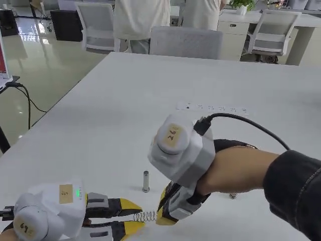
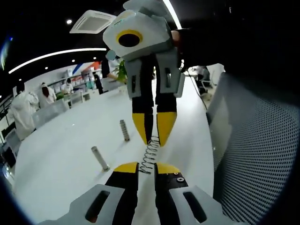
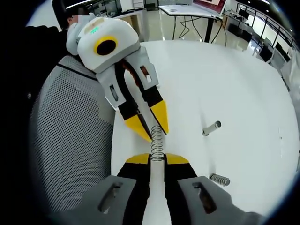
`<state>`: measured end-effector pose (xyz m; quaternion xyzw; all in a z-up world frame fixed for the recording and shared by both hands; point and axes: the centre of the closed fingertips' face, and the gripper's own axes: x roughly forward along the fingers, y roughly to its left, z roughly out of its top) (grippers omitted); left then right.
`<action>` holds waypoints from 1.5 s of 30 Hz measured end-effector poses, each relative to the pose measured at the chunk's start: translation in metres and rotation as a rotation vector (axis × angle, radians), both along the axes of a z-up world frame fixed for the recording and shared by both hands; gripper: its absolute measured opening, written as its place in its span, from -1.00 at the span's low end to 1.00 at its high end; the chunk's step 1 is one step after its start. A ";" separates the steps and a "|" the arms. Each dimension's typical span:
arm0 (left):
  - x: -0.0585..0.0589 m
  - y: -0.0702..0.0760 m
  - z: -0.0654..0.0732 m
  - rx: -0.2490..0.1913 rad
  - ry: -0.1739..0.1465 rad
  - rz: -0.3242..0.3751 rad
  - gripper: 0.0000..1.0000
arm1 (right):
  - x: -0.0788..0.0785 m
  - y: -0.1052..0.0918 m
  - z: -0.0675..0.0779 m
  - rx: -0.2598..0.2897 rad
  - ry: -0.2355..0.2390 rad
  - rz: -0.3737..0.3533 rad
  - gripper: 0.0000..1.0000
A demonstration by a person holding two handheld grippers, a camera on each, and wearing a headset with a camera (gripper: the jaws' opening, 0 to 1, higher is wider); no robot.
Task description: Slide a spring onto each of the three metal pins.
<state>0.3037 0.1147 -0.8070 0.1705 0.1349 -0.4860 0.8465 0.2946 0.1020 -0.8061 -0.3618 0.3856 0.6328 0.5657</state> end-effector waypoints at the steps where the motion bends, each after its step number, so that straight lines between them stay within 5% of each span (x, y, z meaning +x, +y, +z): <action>1: 0.000 0.000 -0.001 0.002 0.000 0.000 -0.92 | 0.000 0.001 0.003 0.005 -0.001 -0.003 -0.85; 18: 0.004 -0.007 0.002 -0.024 0.007 0.001 -0.95 | 0.001 0.024 0.031 0.095 -0.055 0.020 -0.85; 45: 0.011 -0.007 0.007 -0.073 0.019 0.036 -0.80 | 0.006 0.028 0.035 0.115 -0.078 0.015 -0.85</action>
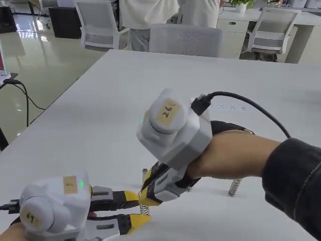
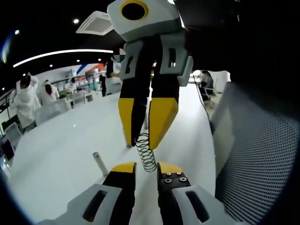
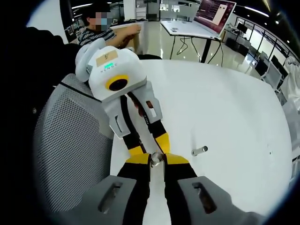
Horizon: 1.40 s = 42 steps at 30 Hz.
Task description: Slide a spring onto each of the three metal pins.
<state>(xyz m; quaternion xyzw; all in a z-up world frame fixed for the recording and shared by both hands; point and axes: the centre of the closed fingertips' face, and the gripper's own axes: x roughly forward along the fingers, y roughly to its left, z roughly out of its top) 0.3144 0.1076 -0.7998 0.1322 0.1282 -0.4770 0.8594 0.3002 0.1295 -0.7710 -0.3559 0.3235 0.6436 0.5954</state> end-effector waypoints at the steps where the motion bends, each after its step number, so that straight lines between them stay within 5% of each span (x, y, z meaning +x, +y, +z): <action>1: 0.000 0.001 -0.001 0.000 0.003 0.003 -0.78 | 0.000 0.000 0.000 0.000 0.000 0.000 -0.85; 28: 0.017 0.032 -0.005 -0.063 0.046 0.179 0.22 | 0.027 -0.004 0.017 0.039 -0.035 -0.062 -0.85; 42: 0.019 0.037 -0.005 -0.086 0.055 0.212 0.54 | 0.063 0.007 0.029 0.092 -0.107 -0.130 -0.85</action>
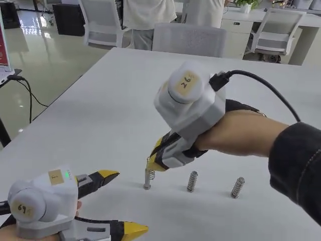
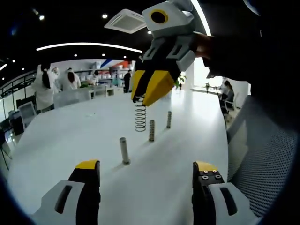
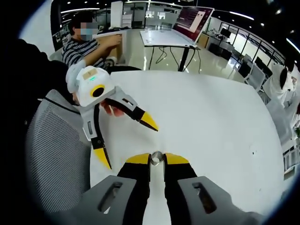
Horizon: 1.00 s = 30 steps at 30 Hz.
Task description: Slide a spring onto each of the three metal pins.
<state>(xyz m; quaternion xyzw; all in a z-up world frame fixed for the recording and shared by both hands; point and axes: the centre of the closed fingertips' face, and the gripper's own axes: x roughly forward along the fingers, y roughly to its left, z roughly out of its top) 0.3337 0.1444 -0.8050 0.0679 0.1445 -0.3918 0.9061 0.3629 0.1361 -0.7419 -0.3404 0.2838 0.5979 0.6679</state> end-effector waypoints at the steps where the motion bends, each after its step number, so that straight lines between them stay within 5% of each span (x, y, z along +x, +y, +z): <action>1: 0.000 0.000 0.000 0.001 0.001 0.000 0.54 | 0.002 0.001 0.001 0.003 0.000 -0.005 -0.85; 11: 0.000 -0.002 -0.002 -0.003 0.005 -0.002 0.64 | 0.020 0.008 -0.005 0.025 -0.001 -0.043 -0.85; 30: -0.001 0.001 -0.004 -0.001 0.010 0.004 0.64 | 0.027 0.008 -0.025 0.006 0.029 -0.065 -0.85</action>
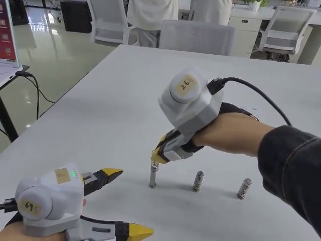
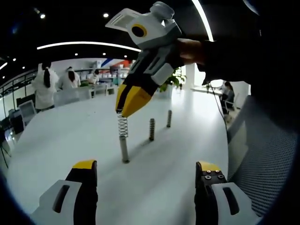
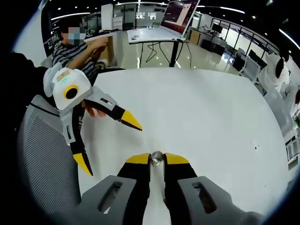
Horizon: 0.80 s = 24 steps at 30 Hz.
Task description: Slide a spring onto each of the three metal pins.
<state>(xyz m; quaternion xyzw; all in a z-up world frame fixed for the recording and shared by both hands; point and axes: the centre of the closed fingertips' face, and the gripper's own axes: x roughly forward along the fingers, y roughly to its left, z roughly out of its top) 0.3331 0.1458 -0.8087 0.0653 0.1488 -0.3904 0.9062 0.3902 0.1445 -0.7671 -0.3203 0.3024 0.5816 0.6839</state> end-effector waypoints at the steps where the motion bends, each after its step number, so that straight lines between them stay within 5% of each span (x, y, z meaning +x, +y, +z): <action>1: 0.000 0.000 0.000 0.001 0.001 -0.001 0.63 | 0.000 0.000 -0.001 -0.001 0.001 0.002 -0.85; 24: -0.001 0.002 -0.001 0.007 0.004 -0.001 0.61 | 0.002 0.003 -0.022 -0.030 0.005 0.005 -0.85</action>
